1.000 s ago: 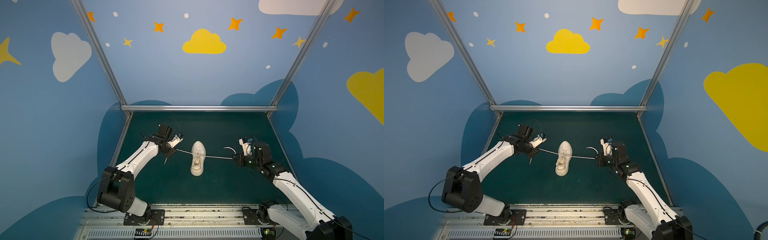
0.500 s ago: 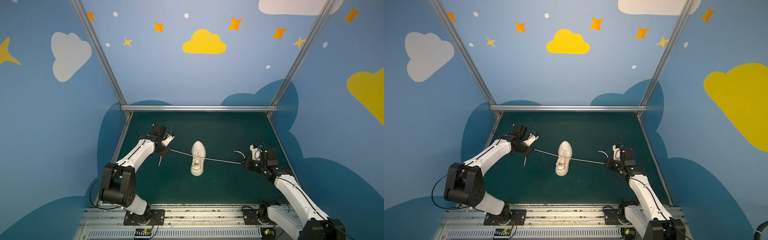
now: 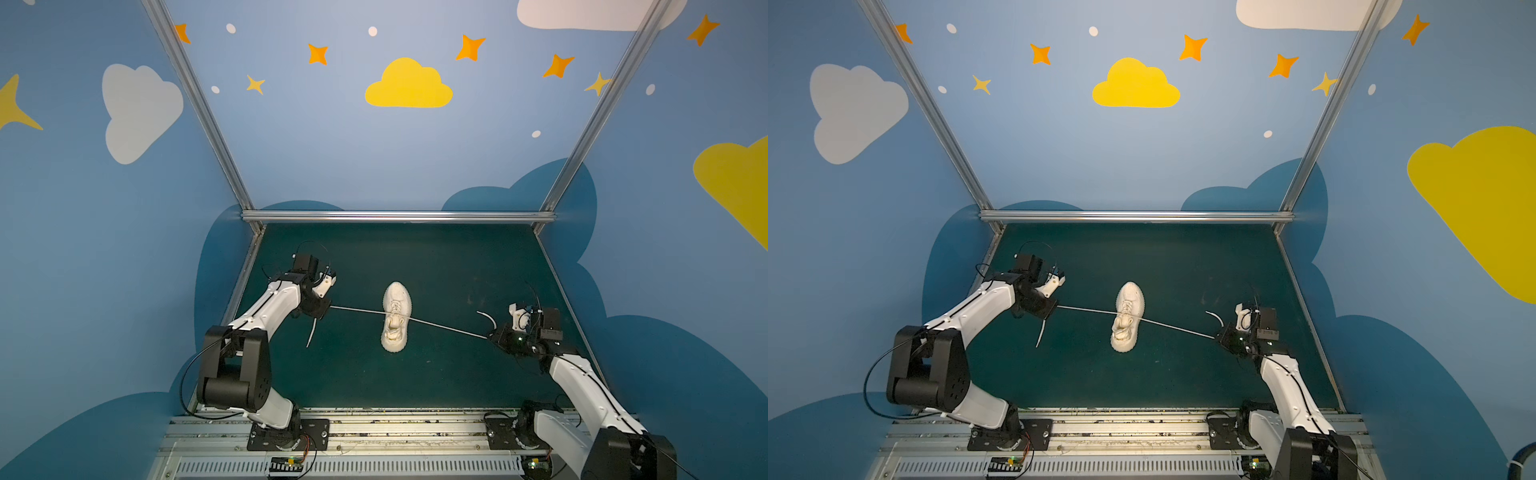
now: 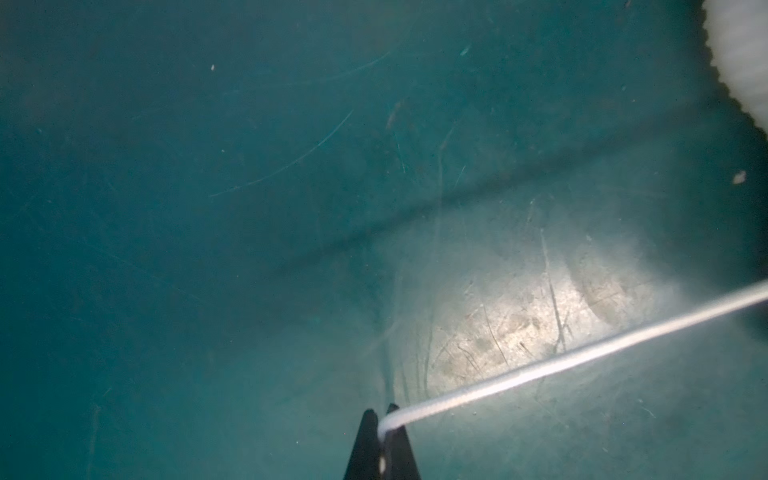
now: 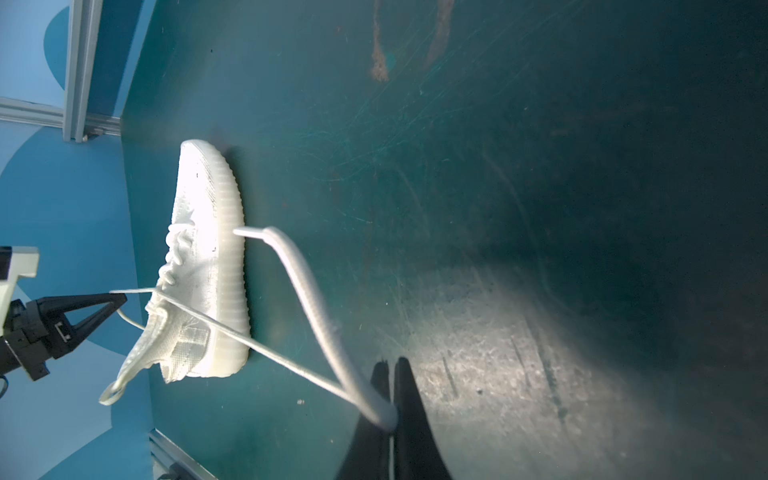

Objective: Tie the shoes

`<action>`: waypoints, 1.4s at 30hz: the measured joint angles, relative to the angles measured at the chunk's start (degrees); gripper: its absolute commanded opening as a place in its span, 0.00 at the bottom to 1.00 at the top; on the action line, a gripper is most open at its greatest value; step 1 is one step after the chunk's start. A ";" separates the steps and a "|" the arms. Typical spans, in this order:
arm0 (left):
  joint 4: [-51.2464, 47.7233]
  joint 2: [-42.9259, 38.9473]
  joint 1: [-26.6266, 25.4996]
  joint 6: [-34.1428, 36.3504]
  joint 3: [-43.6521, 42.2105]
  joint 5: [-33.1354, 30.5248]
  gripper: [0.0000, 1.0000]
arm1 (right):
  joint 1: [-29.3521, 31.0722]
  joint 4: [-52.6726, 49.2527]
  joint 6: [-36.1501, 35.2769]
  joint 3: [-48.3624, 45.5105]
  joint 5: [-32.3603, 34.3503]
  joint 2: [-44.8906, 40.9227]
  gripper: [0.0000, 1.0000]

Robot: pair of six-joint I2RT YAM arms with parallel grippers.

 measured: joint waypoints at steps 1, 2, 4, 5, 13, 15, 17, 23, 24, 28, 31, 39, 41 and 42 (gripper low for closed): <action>0.00 0.13 0.24 -0.07 0.00 0.09 0.03 | -0.44 0.02 0.17 -0.02 -0.33 0.15 0.00; 0.02 0.22 0.52 -0.20 0.00 0.15 0.03 | -0.87 0.02 0.31 -0.02 -0.70 0.24 0.00; 0.02 0.33 0.98 -0.28 0.00 0.48 0.03 | -1.62 0.11 0.44 -0.07 -1.42 0.24 0.00; 0.02 0.42 1.16 -0.33 0.00 0.66 0.03 | -1.88 0.15 0.57 -0.11 -1.73 0.24 0.00; 0.26 0.44 1.09 -0.66 -0.17 2.97 0.03 | -2.64 3.56 1.64 -1.29 -4.74 1.03 0.00; 0.66 -0.09 0.55 -0.72 -0.87 3.80 0.08 | -2.14 4.96 1.42 -1.07 -6.14 2.51 0.00; 0.85 -0.74 -0.20 -0.85 -1.75 4.48 0.20 | -0.76 4.79 0.98 0.33 -6.75 4.42 0.00; 1.92 -2.93 -1.36 -1.73 -3.50 6.75 0.48 | 5.77 3.34 -1.66 8.74 -7.45 8.81 0.00; 2.05 -3.39 -1.38 -1.79 -3.58 7.15 0.50 | 6.91 3.10 -2.01 10.10 -7.52 9.22 0.00; 2.78 -5.25 -1.51 -1.95 -3.65 8.07 0.57 | 10.62 1.27 -3.61 14.78 -7.48 11.41 0.00; 3.48 -6.88 -1.51 -1.97 -3.78 8.94 0.59 | 13.64 -0.50 -5.05 18.53 -7.34 13.62 0.00; 5.81 -10.73 -1.73 -2.80 -4.20 10.95 0.62 | 25.55 -3.13 -6.47 30.53 -7.85 23.80 0.00; 6.03 -11.28 -1.79 -3.06 -4.63 11.54 0.63 | 28.50 -3.34 -6.60 34.10 -7.89 27.21 0.00; 6.21 -11.54 -1.86 -3.19 -4.94 11.74 0.64 | 29.79 -3.50 -6.64 35.71 -7.87 28.85 0.00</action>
